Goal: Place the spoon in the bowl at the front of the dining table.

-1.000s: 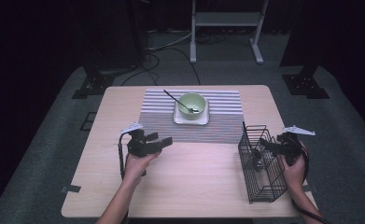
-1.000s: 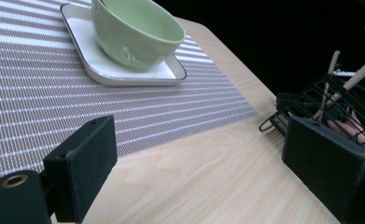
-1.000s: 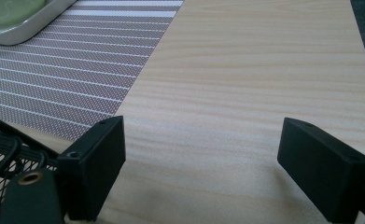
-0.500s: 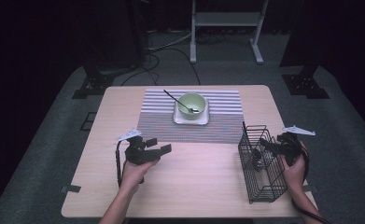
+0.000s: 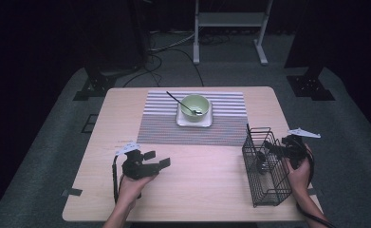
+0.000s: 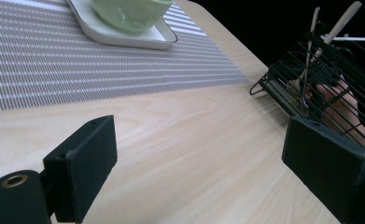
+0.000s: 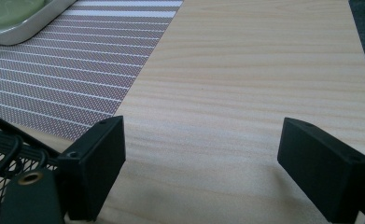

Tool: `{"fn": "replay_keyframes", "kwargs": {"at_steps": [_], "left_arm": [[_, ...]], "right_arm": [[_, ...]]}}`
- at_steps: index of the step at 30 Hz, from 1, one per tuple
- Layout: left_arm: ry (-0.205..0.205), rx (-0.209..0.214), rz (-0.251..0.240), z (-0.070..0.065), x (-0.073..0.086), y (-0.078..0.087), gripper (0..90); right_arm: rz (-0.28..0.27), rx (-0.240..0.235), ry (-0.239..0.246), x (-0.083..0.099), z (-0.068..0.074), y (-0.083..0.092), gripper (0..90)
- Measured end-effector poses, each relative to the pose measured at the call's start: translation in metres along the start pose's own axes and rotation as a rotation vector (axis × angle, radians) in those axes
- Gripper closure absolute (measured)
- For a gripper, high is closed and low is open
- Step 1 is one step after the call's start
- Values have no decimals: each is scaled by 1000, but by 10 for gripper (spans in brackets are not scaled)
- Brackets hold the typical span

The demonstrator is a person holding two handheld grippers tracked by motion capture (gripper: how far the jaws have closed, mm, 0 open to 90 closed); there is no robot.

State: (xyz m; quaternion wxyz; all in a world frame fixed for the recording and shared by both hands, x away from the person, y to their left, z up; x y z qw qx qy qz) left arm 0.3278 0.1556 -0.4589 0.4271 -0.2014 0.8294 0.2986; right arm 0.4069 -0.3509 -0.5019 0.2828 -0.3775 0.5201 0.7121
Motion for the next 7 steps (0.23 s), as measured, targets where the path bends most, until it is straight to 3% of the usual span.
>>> {"fn": "replay_keyframes", "kwargs": {"at_steps": [4,7], "left_arm": [[-9,-6,2,-2,6,6,93],[18,1,-8,-2,10,9,93]], "right_arm": [[-1,1,0,0,0,0,141],[-1,0,-5,0,0,0,141]]}}
Point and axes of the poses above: each handheld gripper's, and its own axes: y roughly backward along the jaws, x roughly out of its underside, z roughly to its left, the point moved 3 cm from there along -y, roughly forward along the jaws, and after that the axes turned 4 degrees about -z, right-handed, at the moved point
